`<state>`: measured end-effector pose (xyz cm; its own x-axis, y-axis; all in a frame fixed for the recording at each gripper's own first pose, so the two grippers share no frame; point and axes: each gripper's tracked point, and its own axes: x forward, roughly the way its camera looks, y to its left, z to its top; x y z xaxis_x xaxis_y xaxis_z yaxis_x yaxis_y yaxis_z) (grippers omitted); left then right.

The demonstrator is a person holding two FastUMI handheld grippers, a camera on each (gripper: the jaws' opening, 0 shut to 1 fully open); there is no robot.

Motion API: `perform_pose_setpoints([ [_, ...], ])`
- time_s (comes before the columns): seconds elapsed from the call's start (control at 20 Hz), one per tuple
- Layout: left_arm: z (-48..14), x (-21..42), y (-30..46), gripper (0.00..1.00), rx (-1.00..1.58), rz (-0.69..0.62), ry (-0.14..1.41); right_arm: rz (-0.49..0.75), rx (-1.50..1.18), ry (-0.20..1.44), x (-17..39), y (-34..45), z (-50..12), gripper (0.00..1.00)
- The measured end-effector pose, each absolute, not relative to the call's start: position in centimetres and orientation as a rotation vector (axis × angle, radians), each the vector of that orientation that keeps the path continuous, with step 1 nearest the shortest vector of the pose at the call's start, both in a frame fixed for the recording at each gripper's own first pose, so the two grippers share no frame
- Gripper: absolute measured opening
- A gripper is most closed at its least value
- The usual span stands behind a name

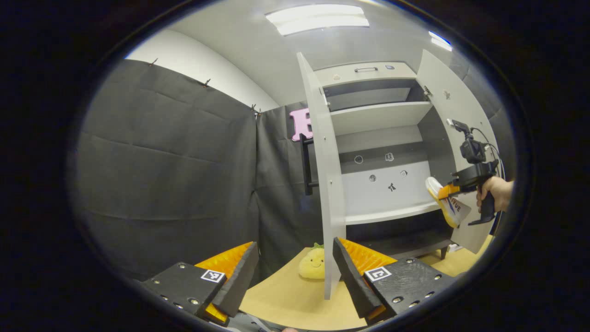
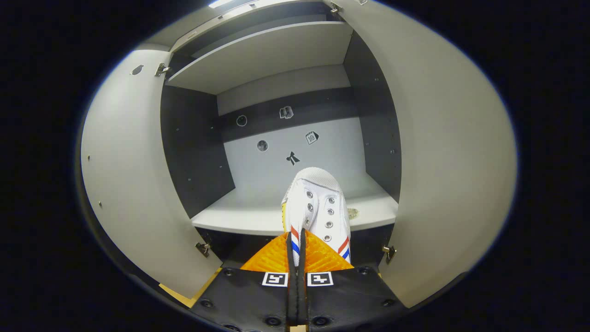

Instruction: Grab one shoe with the right hand and put it into the shoe cabinet, grab the other shoe with the left hand and put it into the shoe cabinet; then close the right door with the right hand and the left door with the left hand.

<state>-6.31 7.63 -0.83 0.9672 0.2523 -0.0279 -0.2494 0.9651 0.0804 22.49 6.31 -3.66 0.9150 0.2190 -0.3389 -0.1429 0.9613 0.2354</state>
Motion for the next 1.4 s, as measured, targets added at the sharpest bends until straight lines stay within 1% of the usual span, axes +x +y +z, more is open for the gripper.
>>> perform_pose_setpoints([
  [0.15,-0.8,-6.4,7.7,0.94,0.083,0.268,0.040,0.179,0.205,0.332,25.4,6.1,-1.9,0.01],
  [0.25,-0.9,-6.3,7.8,0.94,0.087,0.282,0.043,0.180,0.197,0.319,27.2,6.1,-1.2,0.00],
  [0.5,-1.2,-5.9,8.3,0.94,0.099,0.314,0.057,0.166,0.163,0.307,31.5,6.6,-1.2,0.01],
  [0.75,-1.5,-6.0,8.7,0.94,0.105,0.345,0.071,0.136,0.152,0.343,35.9,6.6,-2.0,0.00],
  [0.85,-1.6,-6.1,8.8,0.94,0.104,0.351,0.075,0.116,0.146,0.370,37.4,6.4,-2.7,0.01],
  [1.1,-2.3,-6.1,8.9,0.94,0.097,0.346,0.093,0.098,0.134,0.447,39.1,6.7,-4.9,0.01],
  [1.2,-2.3,-6.1,8.8,0.94,0.098,0.337,0.095,0.080,0.124,0.464,39.3,6.5,-5.5,0.04],
  [1.25,-2.3,-6.1,8.7,0.94,0.100,0.331,0.095,0.078,0.128,0.447,39.2,6.4,-5.1,0.10],
  [1.3,-2.3,-6.1,8.7,0.94,0.099,0.326,0.095,0.072,0.131,0.412,39.4,6.2,-4.2,0.20],
  [1.4,-2.4,-6.0,8.5,0.94,0.090,0.311,0.104,0.089,0.141,0.360,39.0,6.4,-2.3,0.35],
])
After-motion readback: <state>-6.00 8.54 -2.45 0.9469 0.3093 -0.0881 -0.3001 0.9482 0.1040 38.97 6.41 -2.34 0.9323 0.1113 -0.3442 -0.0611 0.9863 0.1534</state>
